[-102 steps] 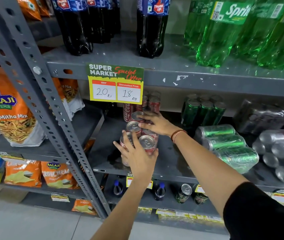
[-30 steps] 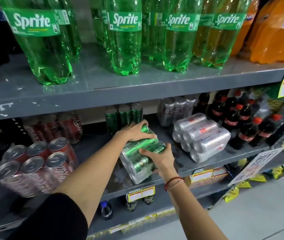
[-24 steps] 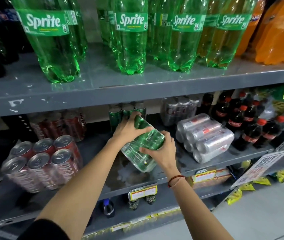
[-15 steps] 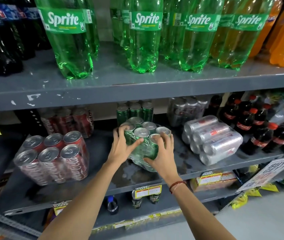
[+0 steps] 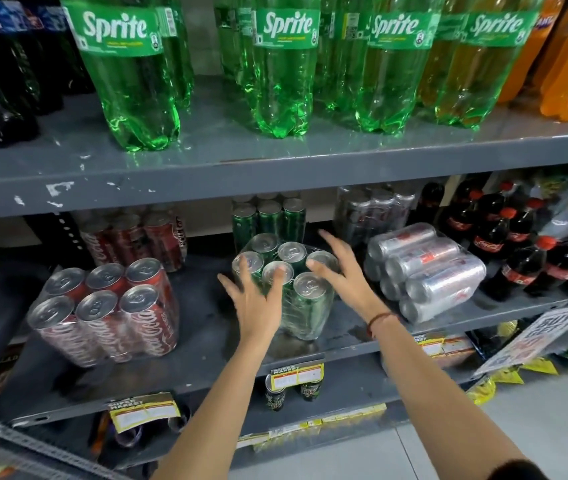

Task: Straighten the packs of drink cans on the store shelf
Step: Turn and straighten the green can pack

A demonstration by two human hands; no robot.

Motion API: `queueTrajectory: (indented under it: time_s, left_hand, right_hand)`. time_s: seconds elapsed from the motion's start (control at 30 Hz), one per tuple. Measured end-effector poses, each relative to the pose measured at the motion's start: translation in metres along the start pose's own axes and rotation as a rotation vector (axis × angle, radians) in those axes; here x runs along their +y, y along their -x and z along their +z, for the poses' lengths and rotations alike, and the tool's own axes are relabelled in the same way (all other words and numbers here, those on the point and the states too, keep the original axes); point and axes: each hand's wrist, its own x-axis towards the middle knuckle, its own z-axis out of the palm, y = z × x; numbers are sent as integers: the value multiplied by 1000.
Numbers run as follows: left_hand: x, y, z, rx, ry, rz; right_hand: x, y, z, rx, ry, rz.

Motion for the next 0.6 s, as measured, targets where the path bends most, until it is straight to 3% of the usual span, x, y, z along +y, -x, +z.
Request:
queueTrajectory:
  time_s: [0.07, 0.17, 0.3, 0.43, 0.5, 0.6]
  left_hand:
    - [11, -6, 9, -47, -24, -107]
    - [9, -19, 12, -66, -42, -117]
    - [2, -53, -4, -252, -79, 22]
    - [17, -92, -11, -545, -185, 157]
    - [30, -103, -3, -613, -268, 237]
    - [43, -109, 10, -613, -468, 346]
  right_hand:
    - [1, -15, -8, -198, 44, 64]
    - [7, -17, -13, -261, -15, 112]
    - [10, 2, -13, -153, -104, 150]
    - [-3, 37, 22, 149, 137, 150]
    - [-17, 53, 55, 253, 244, 219]
    - [-33, 72, 94, 258, 208, 235]
